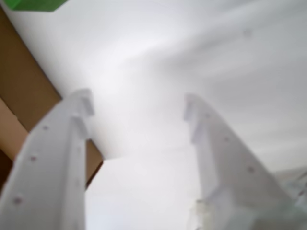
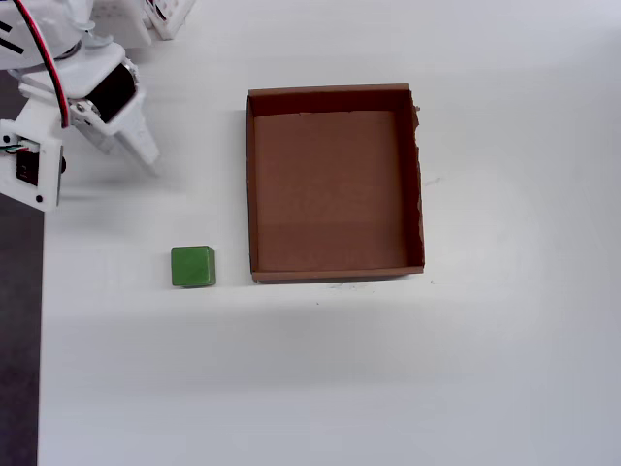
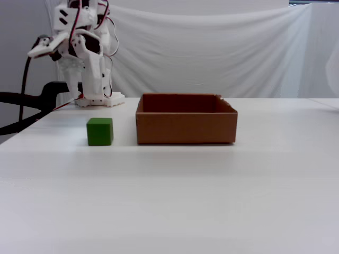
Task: Grasp a green cube and put it in a box.
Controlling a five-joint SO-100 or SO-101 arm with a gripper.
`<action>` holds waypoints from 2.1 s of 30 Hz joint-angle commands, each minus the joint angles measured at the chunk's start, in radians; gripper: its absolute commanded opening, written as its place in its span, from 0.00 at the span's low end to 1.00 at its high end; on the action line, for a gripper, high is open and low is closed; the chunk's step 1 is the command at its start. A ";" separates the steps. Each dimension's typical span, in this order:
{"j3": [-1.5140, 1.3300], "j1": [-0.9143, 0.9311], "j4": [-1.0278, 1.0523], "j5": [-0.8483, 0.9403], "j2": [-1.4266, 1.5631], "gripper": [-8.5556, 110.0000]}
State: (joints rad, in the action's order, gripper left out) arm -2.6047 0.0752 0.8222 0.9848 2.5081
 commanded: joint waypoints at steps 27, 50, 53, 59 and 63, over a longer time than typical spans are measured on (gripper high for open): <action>0.810 -0.100 0.064 0.176 -0.873 0.29; 0.957 -0.196 0.064 0.169 -1.089 0.29; 0.960 -0.201 0.037 0.169 -1.109 0.28; 1.003 -0.201 0.023 0.167 -1.166 0.27; 1.006 -0.201 0.014 0.167 -1.180 0.26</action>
State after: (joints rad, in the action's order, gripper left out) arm -1.6475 -0.1150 0.8483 1.1459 1.3177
